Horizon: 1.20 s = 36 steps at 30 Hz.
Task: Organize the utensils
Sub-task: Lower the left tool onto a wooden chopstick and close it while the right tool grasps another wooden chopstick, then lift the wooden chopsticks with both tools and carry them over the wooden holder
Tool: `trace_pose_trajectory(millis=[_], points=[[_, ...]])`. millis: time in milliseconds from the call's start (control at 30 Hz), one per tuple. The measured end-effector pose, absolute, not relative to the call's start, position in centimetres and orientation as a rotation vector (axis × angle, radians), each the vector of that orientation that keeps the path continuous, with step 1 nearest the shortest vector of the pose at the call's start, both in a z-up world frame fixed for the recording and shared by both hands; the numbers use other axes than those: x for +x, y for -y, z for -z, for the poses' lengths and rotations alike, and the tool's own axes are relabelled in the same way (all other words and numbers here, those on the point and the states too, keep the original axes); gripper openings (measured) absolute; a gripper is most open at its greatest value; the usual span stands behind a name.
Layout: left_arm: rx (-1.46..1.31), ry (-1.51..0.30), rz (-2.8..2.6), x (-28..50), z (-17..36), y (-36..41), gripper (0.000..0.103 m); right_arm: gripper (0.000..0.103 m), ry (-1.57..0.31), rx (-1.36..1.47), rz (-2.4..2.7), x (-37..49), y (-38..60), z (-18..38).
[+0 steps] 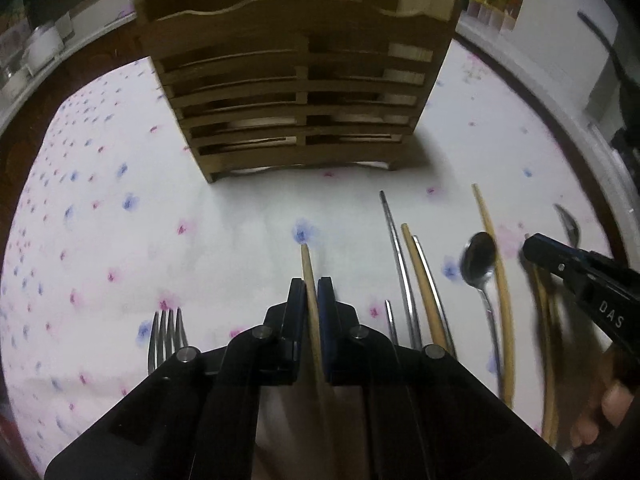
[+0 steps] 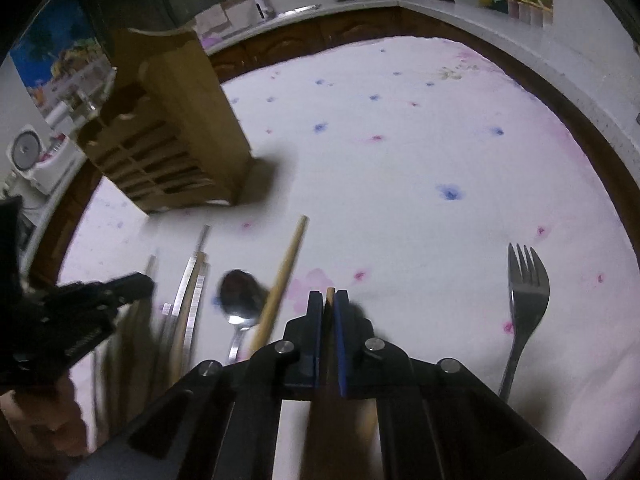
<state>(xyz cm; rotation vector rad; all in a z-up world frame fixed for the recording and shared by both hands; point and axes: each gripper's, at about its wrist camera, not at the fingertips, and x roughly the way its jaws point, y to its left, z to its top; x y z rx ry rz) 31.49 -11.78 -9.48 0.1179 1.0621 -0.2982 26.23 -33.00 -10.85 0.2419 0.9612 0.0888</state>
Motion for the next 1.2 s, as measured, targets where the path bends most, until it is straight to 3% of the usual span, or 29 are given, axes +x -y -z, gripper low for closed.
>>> trace_pose_trajectory(millis=[633,1200], points=[[-0.106,-0.804,0.461,20.9,-2.6,5.7,0.005,0.005,-0.716,0.293,-0.221,19.4,31.5,0.2],[-0.144,-0.654,0.467,17.6,-6.5,2.7,0.005,0.005,-0.573,0.241,-0.244,17.0,29.7,-5.1]])
